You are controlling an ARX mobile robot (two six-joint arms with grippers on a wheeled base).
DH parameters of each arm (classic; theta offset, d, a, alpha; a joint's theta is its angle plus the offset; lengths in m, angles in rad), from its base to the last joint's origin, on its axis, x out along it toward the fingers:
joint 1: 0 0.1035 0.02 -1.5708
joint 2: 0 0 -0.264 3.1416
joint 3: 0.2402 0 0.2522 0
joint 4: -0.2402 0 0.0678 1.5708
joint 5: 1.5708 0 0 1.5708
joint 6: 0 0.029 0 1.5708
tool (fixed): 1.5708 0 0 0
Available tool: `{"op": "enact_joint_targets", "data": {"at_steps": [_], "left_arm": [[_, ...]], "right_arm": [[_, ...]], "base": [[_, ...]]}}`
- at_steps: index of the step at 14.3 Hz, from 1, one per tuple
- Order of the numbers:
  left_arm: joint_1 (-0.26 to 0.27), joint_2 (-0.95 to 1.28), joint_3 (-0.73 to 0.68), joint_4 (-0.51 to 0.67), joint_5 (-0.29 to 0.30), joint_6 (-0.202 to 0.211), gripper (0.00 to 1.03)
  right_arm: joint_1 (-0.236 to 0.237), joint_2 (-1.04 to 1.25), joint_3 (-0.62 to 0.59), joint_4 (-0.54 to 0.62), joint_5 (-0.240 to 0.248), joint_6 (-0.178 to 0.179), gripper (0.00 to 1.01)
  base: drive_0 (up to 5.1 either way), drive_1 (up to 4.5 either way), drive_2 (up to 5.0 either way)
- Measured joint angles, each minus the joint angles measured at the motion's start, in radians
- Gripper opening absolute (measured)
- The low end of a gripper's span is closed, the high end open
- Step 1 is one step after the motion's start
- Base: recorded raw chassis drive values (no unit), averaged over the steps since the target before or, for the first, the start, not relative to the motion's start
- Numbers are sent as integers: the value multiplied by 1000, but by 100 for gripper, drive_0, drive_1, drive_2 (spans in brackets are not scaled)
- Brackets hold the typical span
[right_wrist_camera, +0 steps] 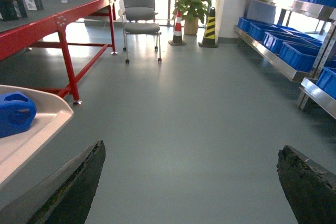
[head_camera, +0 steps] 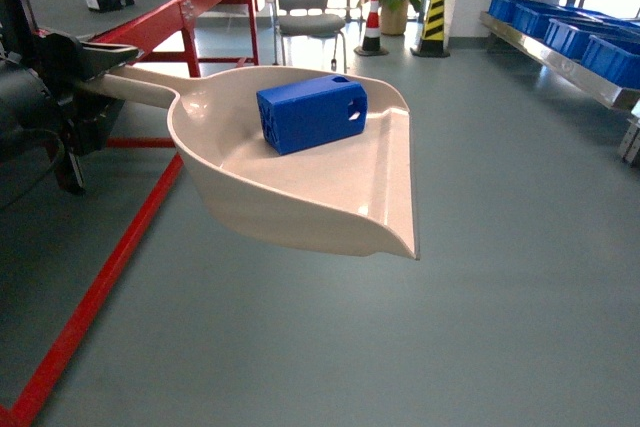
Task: Place part in tray to right shelf
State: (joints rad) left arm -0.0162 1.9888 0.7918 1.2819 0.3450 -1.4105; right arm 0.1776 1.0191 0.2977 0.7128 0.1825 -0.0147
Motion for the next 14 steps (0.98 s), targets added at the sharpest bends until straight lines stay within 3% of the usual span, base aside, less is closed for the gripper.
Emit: {"op": "enact_joint_targets", "data": {"at_steps": [14], "left_arm": [[2, 0, 0, -2, 0, -1, 14]], "right_arm": [[0, 0, 0, 3, 0, 0, 98]], "base": [[3, 403, -397]]}}
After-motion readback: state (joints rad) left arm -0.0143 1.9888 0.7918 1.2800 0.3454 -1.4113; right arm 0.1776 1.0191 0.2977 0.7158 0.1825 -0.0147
